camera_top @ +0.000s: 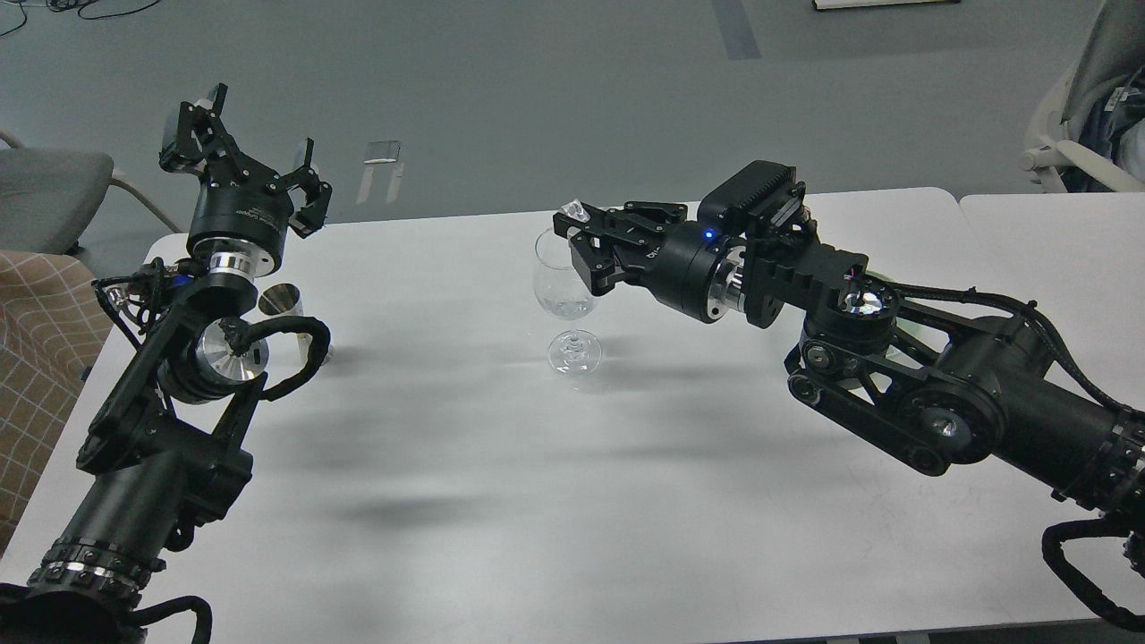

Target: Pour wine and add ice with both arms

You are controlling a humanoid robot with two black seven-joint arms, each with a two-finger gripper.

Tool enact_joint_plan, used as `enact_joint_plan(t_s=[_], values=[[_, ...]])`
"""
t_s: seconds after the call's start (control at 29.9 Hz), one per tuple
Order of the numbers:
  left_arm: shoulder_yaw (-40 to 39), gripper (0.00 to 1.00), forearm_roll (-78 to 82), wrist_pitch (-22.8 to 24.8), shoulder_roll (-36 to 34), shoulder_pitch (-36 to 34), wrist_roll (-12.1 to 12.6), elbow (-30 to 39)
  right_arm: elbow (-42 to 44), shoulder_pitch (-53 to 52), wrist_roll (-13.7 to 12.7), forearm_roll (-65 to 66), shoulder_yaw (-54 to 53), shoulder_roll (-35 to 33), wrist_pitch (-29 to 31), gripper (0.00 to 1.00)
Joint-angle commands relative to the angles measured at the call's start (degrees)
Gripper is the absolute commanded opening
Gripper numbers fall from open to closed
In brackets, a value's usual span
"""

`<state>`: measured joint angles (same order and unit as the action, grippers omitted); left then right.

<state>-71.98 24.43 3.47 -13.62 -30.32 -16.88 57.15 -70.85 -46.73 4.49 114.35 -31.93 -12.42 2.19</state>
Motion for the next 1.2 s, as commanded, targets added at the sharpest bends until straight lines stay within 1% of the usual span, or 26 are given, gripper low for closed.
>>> enact_joint_plan(t_s=[0.0, 0.07, 0.13, 0.33, 0.37, 0.4, 0.43, 0.53, 0.57, 0.6, 0.63, 0.67, 0.8, 0.87, 0.9, 0.97, 1.0, 1.04, 1.07, 1.14, 1.17], values=[[0.00, 0.98, 0.00, 0.05, 0.00, 0.00, 0.00, -0.03, 0.27, -0.20, 0.00, 0.00, -0.07, 0.29, 0.01, 0.29], [0.00, 0.98, 0.00, -0.04, 0.00, 0.00, 0.00, -0.03, 0.36, -0.29, 0.00, 0.00, -0.07, 0.47, -0.08, 0.30], [0.00, 0.98, 0.00, -0.04, 0.00, 0.00, 0.00, -0.03, 0.36, -0.29, 0.00, 0.00, -0.07, 0.55, -0.08, 0.34], [0.00, 0.98, 0.00, -0.04, -0.09, 0.00, 0.00, -0.03, 0.27, -0.82, 0.00, 0.00, 0.02, 0.29, -0.08, 0.37], [0.00, 0.98, 0.00, 0.05, -0.09, 0.00, 0.00, -0.03, 0.18, -0.90, 0.08, -0.09, 0.02, 0.20, -0.08, 0.38], [0.00, 0.98, 0.00, 0.05, -0.18, 0.00, 0.00, -0.03, 0.10, -0.91, 0.17, -0.09, 0.02, 0.12, -0.17, 0.45], [0.00, 0.98, 0.00, -0.04, -0.18, 0.00, 0.00, -0.03, 0.01, -0.91, 0.26, -0.09, 0.02, 0.11, -0.26, 0.48], [0.00, 0.98, 0.00, -0.04, -0.18, 0.00, 0.00, -0.03, -0.43, -0.91, 0.26, -0.18, -0.07, 0.11, -0.43, 0.51], [0.00, 0.98, 0.00, -0.04, -0.26, 0.00, 0.00, -0.03, -0.78, -0.91, 0.26, -0.18, -0.24, 0.03, -0.52, 0.57], [0.00, 0.98, 0.00, -0.04, -0.26, 0.00, 0.00, -0.03, -1.31, -0.82, 0.26, -0.27, -0.42, -0.15, -0.87, 0.69], [0.00, 0.98, 0.00, -0.04, -0.26, 0.00, 0.00, -0.03, -1.66, -0.82, 0.26, -0.36, -0.59, -0.32, -0.96, 0.78], [0.09, 0.98, 0.00, 0.05, -0.26, 0.00, 0.18, -0.03, -2.62, -0.82, 0.26, -0.44, -1.55, -0.67, -1.05, 0.99], [0.00, 0.98, -0.17, -0.04, -0.09, 0.00, 0.01, -0.11, -4.56, -0.29, 0.17, -0.80, -7.17, -0.77, -0.96, 1.00], [0.09, 0.98, -0.17, -0.04, 0.09, 0.00, -0.08, -0.55, -4.65, -0.12, 0.17, -1.15, -12.69, -0.24, -0.96, 1.00], [0.09, 0.98, -0.17, -0.04, 0.09, 0.00, -0.08, -0.55, -4.65, -0.11, 0.17, -1.15, -12.72, -0.24, -0.96, 1.00], [0.09, 0.98, -0.08, -0.04, 0.09, -0.09, -0.17, -0.64, -4.39, 0.32, 0.17, -1.67, -19.19, 0.02, -1.05, 1.00], [0.09, 0.98, -0.08, -0.13, 0.09, -0.17, -0.35, -0.73, -4.30, 0.41, 0.17, -2.20, -20.71, 0.37, -1.05, 1.00], [0.26, 0.98, 0.00, -0.22, 0.17, -0.17, -1.65, -0.64, -4.04, 0.50, 0.17, -3.85, -23.50, 1.34, -1.05, 1.00], [0.52, 0.98, 0.26, -0.22, 0.00, -0.52, -3.75, -0.64, -3.86, 0.76, 0.17, -6.39, -25.97, 2.04, -1.14, 1.00], [0.53, 0.98, 0.27, -0.22, 0.00, -0.61, -5.35, -0.64, -3.60, 0.94, 0.17, -9.57, -28.44, 2.40, -1.14, 1.00], [0.18, 0.98, -0.08, -0.30, 0.00, -0.79, -5.79, -0.64, -3.07, 1.03, 0.17, -13.15, -30.89, 2.57, -1.22, 1.00]])
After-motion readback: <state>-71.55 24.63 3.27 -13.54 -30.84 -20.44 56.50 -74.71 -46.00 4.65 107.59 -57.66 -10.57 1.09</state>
